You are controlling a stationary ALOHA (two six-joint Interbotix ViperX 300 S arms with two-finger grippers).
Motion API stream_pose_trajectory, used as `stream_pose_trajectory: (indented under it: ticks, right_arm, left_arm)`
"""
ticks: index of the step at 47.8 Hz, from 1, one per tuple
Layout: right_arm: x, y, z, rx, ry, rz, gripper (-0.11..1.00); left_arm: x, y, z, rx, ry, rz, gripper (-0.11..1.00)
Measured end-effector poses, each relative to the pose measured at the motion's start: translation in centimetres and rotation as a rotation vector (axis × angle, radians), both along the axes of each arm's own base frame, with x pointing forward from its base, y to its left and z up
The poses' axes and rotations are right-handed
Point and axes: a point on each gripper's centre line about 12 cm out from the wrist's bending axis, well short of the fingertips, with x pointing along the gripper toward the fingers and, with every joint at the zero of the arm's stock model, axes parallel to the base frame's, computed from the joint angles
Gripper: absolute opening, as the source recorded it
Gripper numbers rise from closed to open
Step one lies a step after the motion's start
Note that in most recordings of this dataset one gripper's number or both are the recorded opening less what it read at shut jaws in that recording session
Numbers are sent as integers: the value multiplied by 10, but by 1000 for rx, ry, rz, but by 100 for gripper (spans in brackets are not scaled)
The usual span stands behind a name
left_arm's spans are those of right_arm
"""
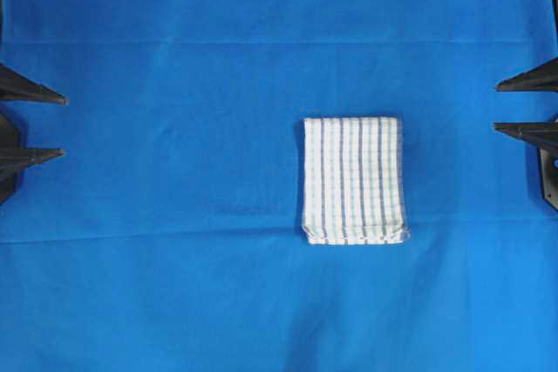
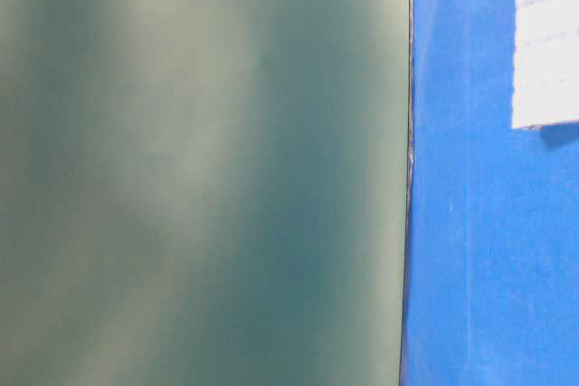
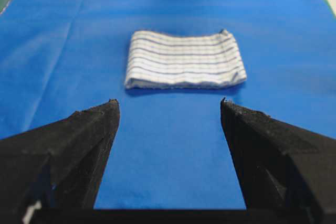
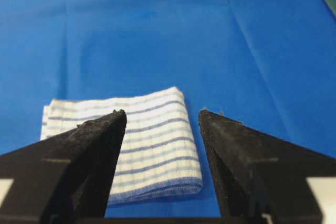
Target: Fold a vertical towel.
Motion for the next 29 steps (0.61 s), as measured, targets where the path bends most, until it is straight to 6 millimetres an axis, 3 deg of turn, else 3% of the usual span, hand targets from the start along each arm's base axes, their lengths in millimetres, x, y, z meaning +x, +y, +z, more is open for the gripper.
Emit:
stream_pose_trajectory:
  ticks: [29]
  right_arm:
    - [1, 0, -2, 1, 7, 0, 61]
  left_arm:
    - [0, 0, 0, 2, 0, 0, 74]
